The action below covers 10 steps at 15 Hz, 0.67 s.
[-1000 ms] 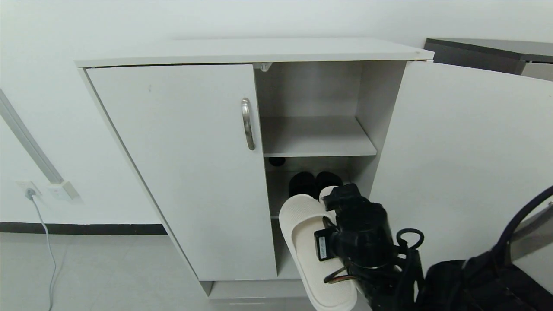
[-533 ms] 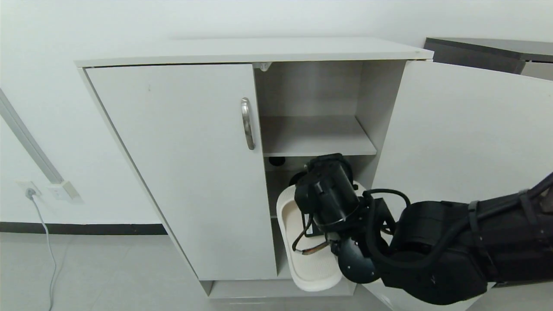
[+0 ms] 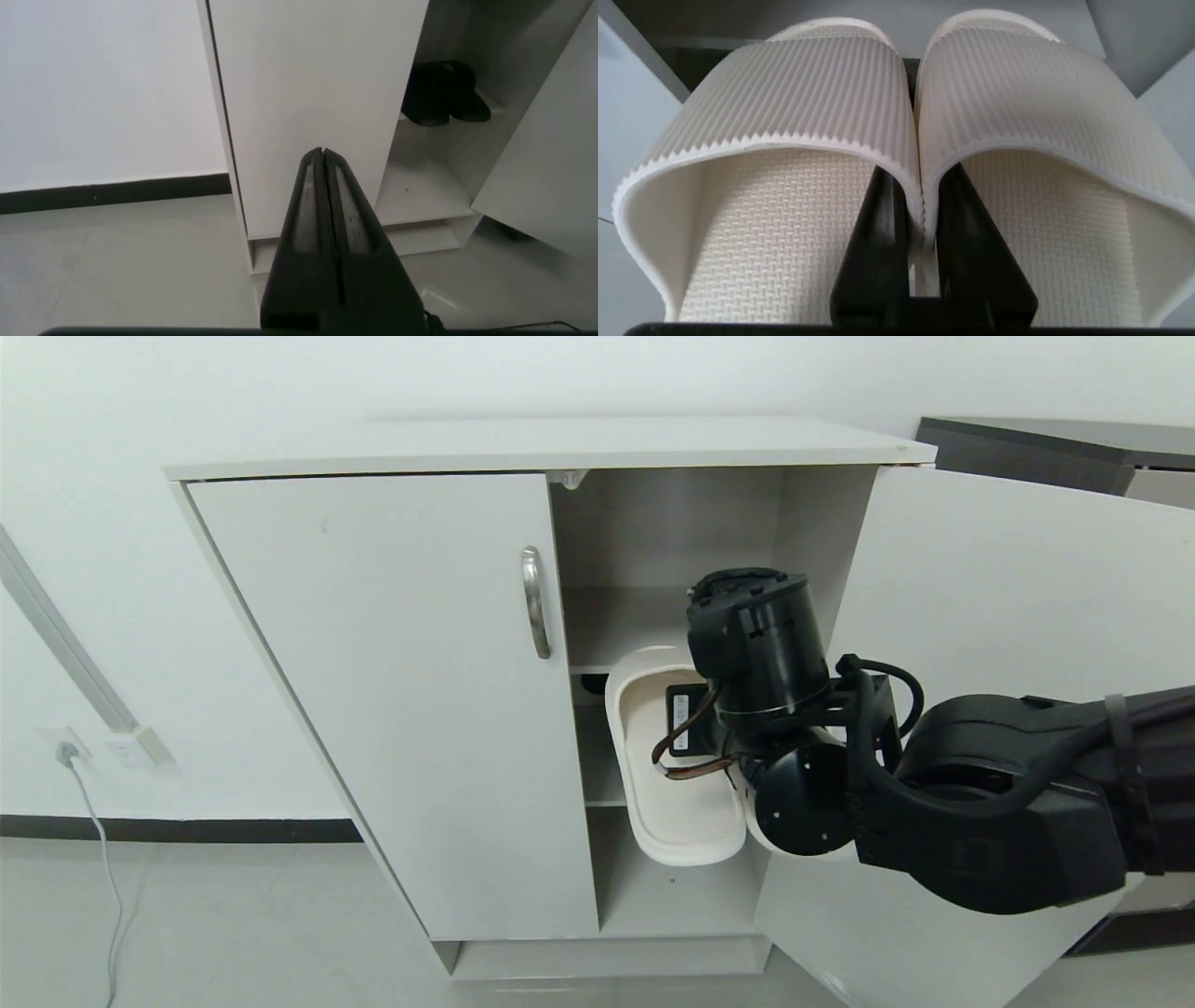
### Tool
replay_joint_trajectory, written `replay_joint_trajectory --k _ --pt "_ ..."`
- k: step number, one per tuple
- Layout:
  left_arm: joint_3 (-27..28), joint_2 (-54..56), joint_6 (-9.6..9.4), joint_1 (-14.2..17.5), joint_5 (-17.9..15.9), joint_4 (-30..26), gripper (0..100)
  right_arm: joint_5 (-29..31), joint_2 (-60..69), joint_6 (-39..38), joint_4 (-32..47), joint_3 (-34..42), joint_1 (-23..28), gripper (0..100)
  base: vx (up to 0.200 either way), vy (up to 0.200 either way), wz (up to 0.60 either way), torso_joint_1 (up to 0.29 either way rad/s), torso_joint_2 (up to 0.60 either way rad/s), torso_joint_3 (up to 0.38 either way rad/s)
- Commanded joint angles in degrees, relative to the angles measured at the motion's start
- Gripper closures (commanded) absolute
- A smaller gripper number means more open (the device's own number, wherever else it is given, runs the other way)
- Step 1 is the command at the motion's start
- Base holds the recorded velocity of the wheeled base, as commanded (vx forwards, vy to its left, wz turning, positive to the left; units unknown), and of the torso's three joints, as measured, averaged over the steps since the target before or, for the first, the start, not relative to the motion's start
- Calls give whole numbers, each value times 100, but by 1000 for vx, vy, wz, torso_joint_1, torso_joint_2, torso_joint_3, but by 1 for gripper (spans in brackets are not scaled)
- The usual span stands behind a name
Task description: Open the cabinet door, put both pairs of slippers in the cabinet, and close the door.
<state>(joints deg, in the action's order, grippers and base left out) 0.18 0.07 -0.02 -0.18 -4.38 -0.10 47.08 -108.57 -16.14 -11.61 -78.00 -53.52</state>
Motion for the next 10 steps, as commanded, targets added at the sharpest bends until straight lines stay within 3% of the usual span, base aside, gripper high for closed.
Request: replay_joint_trajectory --k 1,6,10 --pt "-1 -7 2 1 -2 1 100 -6 29 6 -8 -5 17 100 0 0 0 0 0 0" --pt "-1 -7 -6 1 -2 1 100 -23 29 -12 -8 39 25 100 0 0 0 0 0 0" --pt "-1 -7 -6 1 -2 1 100 -15 -6 -12 -70 65 34 100 200 0 0 2 4 6"
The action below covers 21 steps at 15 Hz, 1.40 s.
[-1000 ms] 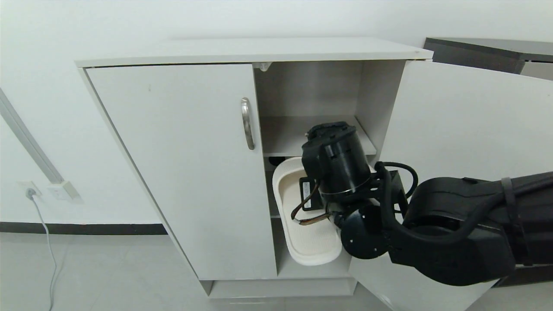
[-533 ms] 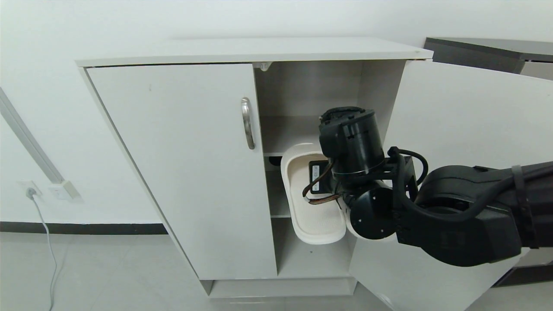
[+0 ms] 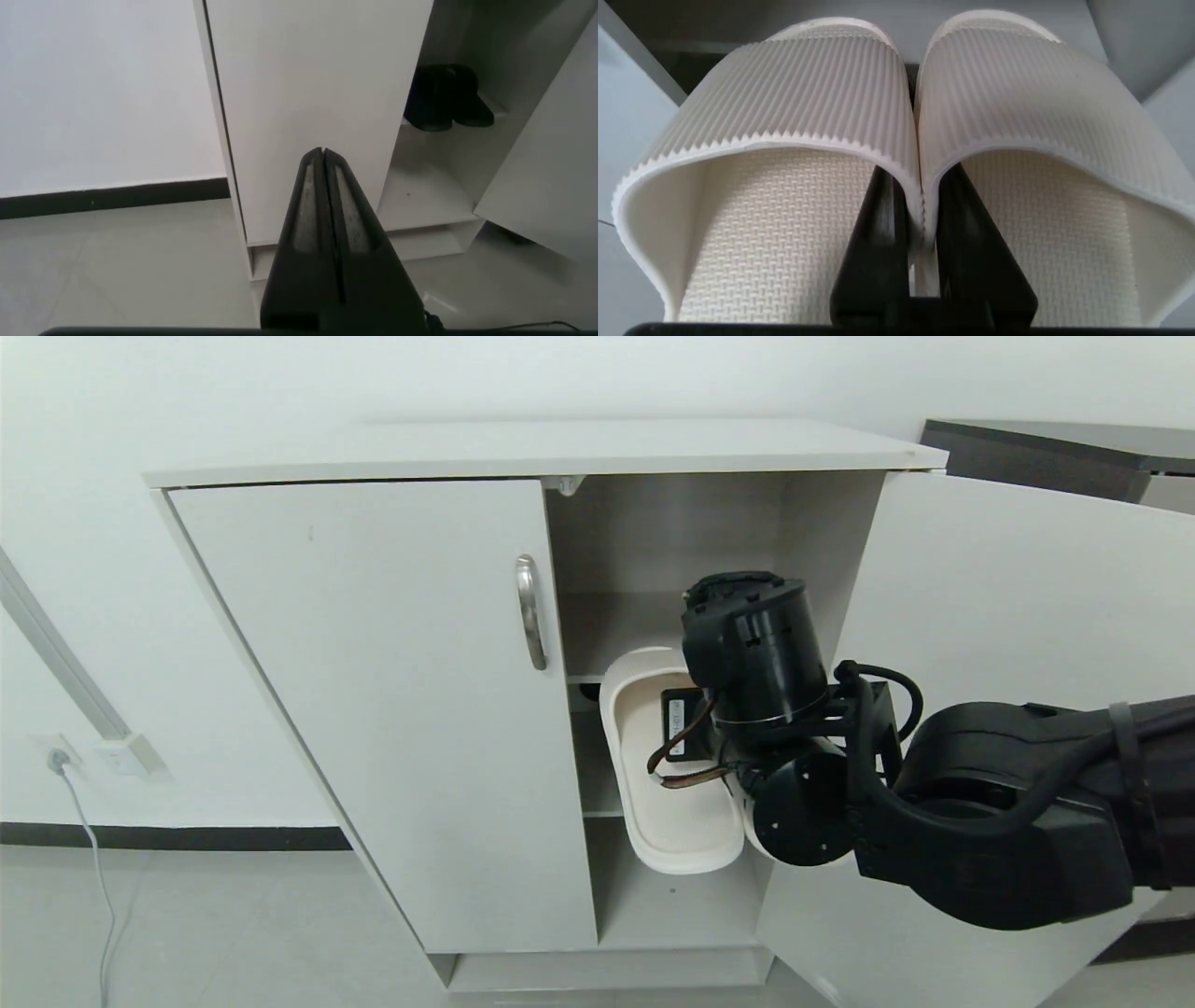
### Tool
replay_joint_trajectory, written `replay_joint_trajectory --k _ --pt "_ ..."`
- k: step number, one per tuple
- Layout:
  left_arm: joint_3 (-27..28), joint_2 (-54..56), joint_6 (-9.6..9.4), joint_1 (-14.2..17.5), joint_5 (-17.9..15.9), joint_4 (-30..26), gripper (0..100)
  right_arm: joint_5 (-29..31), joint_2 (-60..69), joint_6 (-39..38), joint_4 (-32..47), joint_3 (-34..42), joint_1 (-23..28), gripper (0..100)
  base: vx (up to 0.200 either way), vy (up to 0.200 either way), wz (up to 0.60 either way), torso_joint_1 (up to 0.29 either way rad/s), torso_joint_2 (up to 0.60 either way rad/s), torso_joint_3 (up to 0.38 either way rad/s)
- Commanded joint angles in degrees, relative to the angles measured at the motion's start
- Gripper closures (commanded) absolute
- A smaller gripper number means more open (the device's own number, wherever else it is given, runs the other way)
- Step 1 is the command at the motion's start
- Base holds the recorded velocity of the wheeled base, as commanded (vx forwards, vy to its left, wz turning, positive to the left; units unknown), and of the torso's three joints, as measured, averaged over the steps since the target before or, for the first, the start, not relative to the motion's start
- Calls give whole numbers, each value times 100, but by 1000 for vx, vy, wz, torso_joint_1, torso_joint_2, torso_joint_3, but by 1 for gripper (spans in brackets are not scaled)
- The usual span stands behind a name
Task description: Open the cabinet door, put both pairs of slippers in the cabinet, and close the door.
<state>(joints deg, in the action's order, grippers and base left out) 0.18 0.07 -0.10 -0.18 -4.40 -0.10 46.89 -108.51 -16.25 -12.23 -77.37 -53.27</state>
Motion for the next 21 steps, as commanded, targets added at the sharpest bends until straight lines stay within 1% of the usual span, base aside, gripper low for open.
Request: replay_joint_trajectory --k 1,8,10,12,14,17,21 --pt "8 -7 1 1 1 1 100 5 -21 8 -25 3 10 100 200 0 0 7 2 2" --pt "-1 -7 10 1 1 1 100 14 -83 -1 -34 29 1 100 200 0 0 1 2 1" --pt "-1 -7 19 1 1 1 100 14 -162 52 -52 21 1 100 0 0 0 0 0 0" --pt "-1 -7 27 1 9 1 100 -22 -223 298 -210 -32 1 100 0 0 0 0 0 0" --pt "-1 -7 27 1 9 1 100 -92 -408 386 -333 -357 107 100 0 0 0 0 0 0" --pt "-1 -7 36 1 9 1 100 -259 -970 430 -166 -1104 405 100 0 0 0 0 0 0" --pt "-1 -7 36 1 9 1 100 -329 -1313 430 27 -1772 608 100 0 0 0 0 0 0"
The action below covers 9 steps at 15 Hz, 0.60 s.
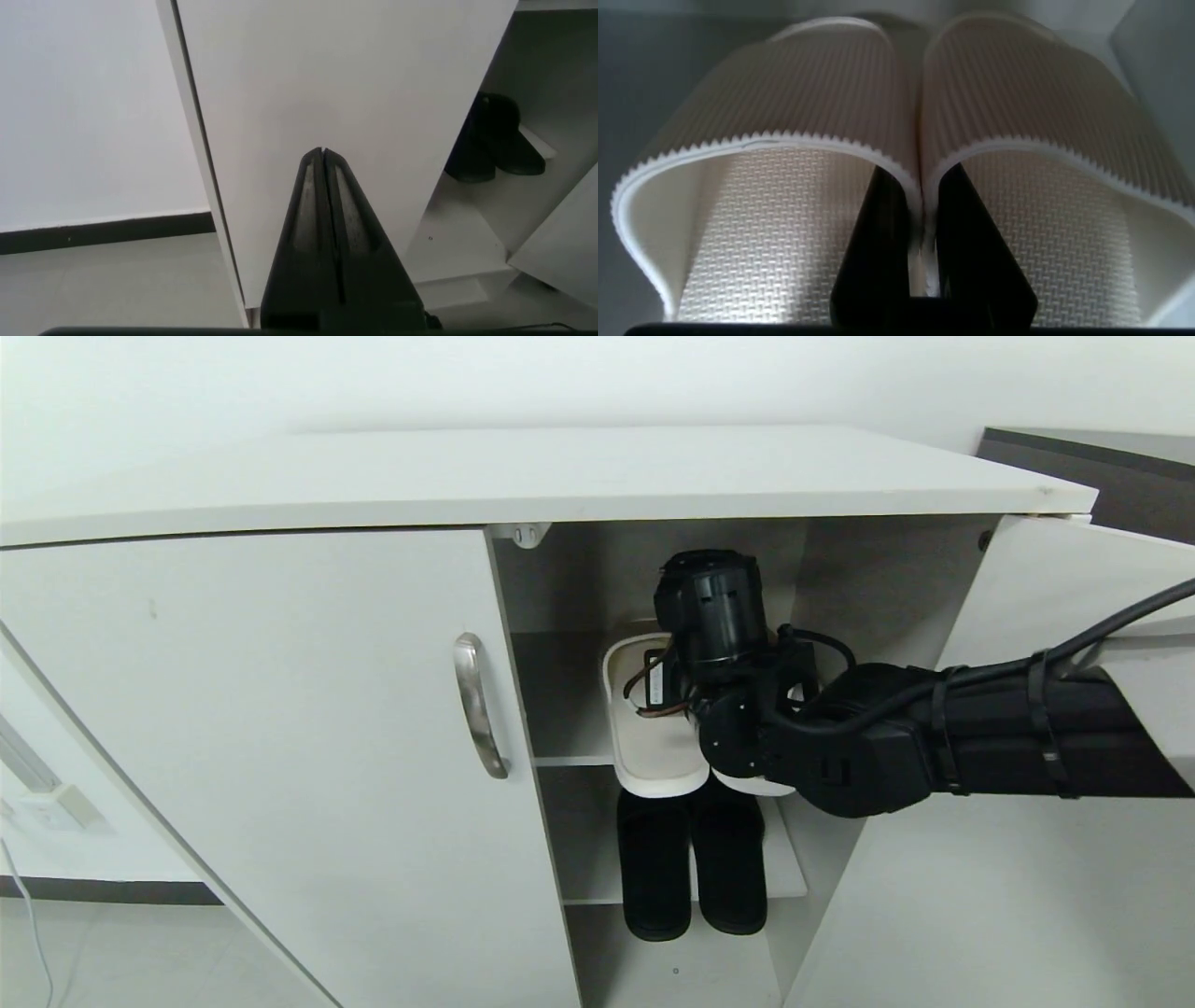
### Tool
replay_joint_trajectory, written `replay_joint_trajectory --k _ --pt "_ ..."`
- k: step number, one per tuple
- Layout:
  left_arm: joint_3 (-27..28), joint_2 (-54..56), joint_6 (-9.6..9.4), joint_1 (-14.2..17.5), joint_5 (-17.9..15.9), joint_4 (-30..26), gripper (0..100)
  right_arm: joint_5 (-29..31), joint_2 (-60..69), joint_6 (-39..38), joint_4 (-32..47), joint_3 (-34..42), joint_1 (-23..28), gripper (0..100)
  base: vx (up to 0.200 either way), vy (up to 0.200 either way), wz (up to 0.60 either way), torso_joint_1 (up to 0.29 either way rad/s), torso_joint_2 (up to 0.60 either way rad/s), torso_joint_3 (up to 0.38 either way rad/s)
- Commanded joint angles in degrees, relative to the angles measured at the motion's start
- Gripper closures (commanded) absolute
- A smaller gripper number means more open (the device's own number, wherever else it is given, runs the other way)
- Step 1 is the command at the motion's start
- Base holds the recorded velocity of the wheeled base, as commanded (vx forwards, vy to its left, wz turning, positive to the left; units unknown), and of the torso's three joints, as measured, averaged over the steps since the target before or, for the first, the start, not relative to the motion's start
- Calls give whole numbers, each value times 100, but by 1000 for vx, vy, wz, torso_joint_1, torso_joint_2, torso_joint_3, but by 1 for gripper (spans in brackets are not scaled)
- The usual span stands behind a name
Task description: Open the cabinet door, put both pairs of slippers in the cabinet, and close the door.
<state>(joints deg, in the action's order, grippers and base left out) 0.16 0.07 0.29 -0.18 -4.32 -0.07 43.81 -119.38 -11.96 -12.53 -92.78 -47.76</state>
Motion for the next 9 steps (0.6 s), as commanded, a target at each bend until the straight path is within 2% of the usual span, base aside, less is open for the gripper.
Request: replay_joint_trajectory --k 1,4,9 --pt "2 -7 6 1 1 -1 100 -66 -252 1 190 -381 109 100 0 0 0 0 0 0" --pt "2 -7 23 1 1 -1 100 -101 -410 -8 506 -847 224 100 0 0 0 0 0 0" --pt "2 -7 23 1 36 -1 100 -101 -683 -17 541 -1181 303 100 0 0 0 0 0 0"
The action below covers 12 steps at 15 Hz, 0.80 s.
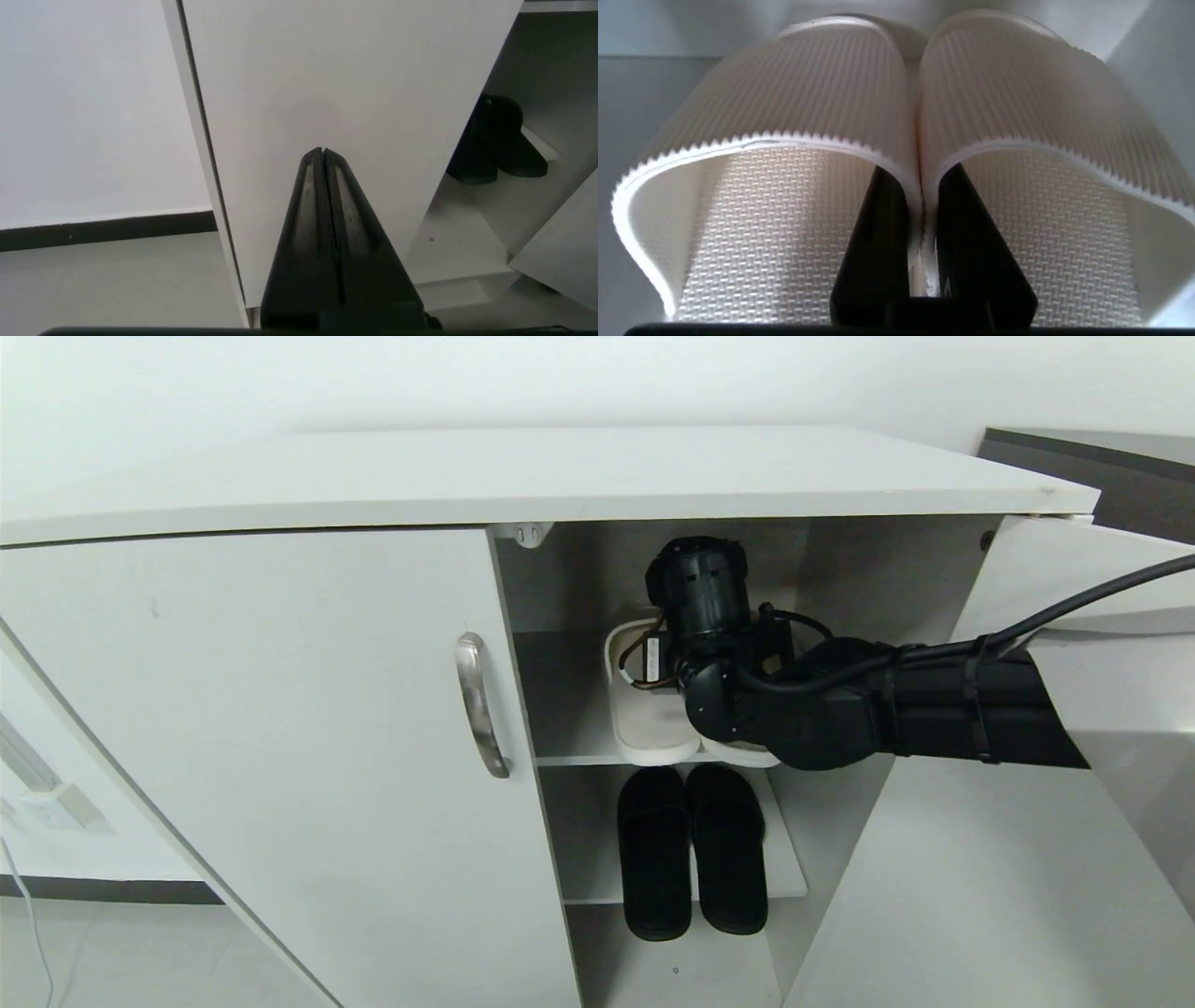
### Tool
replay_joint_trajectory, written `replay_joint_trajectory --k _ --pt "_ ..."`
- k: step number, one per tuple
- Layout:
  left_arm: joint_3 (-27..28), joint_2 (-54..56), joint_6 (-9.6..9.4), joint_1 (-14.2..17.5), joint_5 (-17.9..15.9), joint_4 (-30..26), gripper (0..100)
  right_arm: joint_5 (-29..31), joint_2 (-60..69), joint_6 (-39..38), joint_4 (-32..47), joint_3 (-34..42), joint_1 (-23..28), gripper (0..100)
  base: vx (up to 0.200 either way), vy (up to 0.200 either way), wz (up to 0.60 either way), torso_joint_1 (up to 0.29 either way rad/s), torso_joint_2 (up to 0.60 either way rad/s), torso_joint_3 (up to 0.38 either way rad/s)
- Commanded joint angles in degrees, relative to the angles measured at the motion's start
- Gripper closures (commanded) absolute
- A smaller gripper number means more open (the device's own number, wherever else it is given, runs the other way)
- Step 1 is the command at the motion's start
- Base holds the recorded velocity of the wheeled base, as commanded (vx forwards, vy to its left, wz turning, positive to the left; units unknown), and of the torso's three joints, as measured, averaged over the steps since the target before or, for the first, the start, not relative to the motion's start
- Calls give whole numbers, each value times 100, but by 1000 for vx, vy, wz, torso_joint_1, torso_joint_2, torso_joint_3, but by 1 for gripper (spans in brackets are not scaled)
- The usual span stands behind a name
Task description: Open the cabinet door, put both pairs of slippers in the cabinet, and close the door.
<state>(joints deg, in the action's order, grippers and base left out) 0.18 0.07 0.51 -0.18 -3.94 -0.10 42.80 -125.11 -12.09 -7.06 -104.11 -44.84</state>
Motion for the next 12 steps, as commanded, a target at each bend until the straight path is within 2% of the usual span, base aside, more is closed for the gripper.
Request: replay_joint_trajectory --k 1,4,5,12 --pt "-1 -7 2 9 -2 1 100 0 -127 -4 -6 -57 10 100 0 0 0 0 0 0" --pt "-1 -7 2 1 -2 1 100 0 -145 -56 -6 -57 10 100 0 0 0 0 0 0" --pt "-1 -7 2 1 -2 1 100 0 -136 -91 -6 -31 10 0 0 0 0 0 0 0" --pt "-1 -7 10 1 -2 1 100 0 101 -83 -6 356 -69 0 0 0 0 0 0 0"
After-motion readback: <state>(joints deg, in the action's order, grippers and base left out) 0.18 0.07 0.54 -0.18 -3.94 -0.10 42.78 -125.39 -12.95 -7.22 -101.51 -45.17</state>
